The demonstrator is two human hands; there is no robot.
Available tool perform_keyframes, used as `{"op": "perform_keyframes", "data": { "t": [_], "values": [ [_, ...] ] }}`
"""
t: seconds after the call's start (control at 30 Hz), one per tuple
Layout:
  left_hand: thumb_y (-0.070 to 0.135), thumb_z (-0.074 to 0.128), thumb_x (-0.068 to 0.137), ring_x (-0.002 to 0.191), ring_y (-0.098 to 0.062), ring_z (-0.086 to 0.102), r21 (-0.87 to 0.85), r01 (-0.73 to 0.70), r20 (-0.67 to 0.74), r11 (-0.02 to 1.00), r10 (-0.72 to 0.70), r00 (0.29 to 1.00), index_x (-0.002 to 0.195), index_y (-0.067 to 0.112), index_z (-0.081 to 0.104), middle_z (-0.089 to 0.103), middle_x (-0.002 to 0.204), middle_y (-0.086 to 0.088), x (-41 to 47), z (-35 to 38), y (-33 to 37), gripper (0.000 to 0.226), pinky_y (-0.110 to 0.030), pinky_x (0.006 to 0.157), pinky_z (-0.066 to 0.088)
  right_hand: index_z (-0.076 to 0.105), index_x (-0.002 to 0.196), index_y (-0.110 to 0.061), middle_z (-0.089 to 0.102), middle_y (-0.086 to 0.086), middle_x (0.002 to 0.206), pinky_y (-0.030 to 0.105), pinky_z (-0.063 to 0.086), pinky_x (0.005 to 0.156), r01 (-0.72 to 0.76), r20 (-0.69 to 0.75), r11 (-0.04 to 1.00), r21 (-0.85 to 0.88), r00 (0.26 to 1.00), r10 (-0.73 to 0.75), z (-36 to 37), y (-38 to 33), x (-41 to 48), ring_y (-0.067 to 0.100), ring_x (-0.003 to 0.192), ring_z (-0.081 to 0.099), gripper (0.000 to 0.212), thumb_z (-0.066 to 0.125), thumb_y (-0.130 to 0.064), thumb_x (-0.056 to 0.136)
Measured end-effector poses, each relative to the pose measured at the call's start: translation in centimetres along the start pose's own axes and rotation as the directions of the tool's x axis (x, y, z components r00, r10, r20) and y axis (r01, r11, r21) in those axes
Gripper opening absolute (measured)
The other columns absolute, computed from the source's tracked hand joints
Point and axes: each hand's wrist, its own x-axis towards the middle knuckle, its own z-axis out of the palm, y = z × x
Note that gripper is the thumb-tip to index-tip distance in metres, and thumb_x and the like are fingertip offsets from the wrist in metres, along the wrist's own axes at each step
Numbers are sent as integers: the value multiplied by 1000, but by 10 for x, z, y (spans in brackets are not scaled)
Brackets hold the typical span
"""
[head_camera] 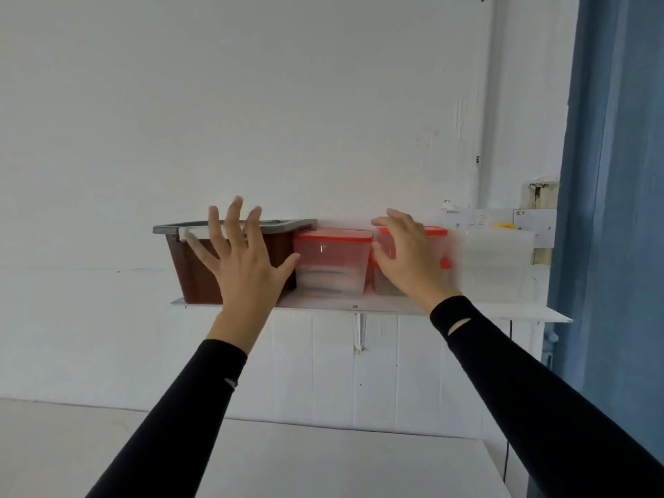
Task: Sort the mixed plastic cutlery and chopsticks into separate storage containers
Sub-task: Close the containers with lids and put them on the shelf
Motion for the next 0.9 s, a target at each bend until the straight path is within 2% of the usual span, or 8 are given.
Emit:
{"op": "perform_keyframes", "data": {
  "t": [0.1,0.2,0.37,0.47,0.6,0.73,0.83,0.9],
  "values": [
    [55,70,80,141,-38,29,42,-8,157,999,1,988,130,6,46,43,138,-16,6,2,-21,74,-82,97,22,48,144,-23,41,4,152,38,26,115,16,135,999,40,991,-22,28,-26,4,25,142,32,43,51,-24,101],
    [47,71,80,112,-37,53,151,-108,137,983,87,987,112,-1,53,54,116,-19,19,0,-29,61,-81,82,36,51,142,-23,53,4,141,36,28,113,-16,121,1000,24,993,13,44,-32,7,25,136,39,40,47,-17,102],
    [45,67,76,98,-37,56,222,-147,49,964,140,989,102,3,53,55,103,-18,17,0,-26,52,-83,87,28,70,119,-14,66,9,114,31,46,95,-56,73,992,112,996,48,38,-38,18,24,108,59,36,43,-1,99],
    [46,61,80,95,-35,55,211,-183,48,960,177,983,101,4,52,55,102,-16,14,5,-23,48,-84,88,25,72,112,-11,68,8,115,33,47,97,-59,89,988,145,995,46,30,-40,22,21,108,62,37,40,2,97],
    [45,59,84,94,-33,56,168,-196,11,966,197,980,104,3,53,55,105,-15,30,11,-25,47,-86,88,19,66,121,-13,64,7,118,27,45,94,-32,191,992,121,982,8,32,-38,24,20,108,59,36,42,1,98],
    [44,60,85,93,-30,56,170,-175,-11,970,179,984,103,4,53,55,103,-13,27,19,-16,44,-87,89,19,67,117,-16,62,6,114,28,47,91,-72,165,989,132,985,50,35,-35,24,20,104,59,44,42,10,92],
    [41,63,85,95,-31,56,113,-143,-5,983,145,989,104,5,52,56,104,-13,11,25,-20,43,-88,90,20,63,126,-17,58,8,124,26,41,100,-95,249,986,134,967,59,30,-38,18,23,117,55,44,43,7,95],
    [42,64,85,97,-30,57,103,-135,20,986,133,991,106,5,52,57,106,-13,12,25,-23,44,-87,90,21,53,138,-20,47,8,144,28,29,111,-110,317,986,125,946,66,25,-42,12,24,137,39,45,44,-1,98]
  ]
}}
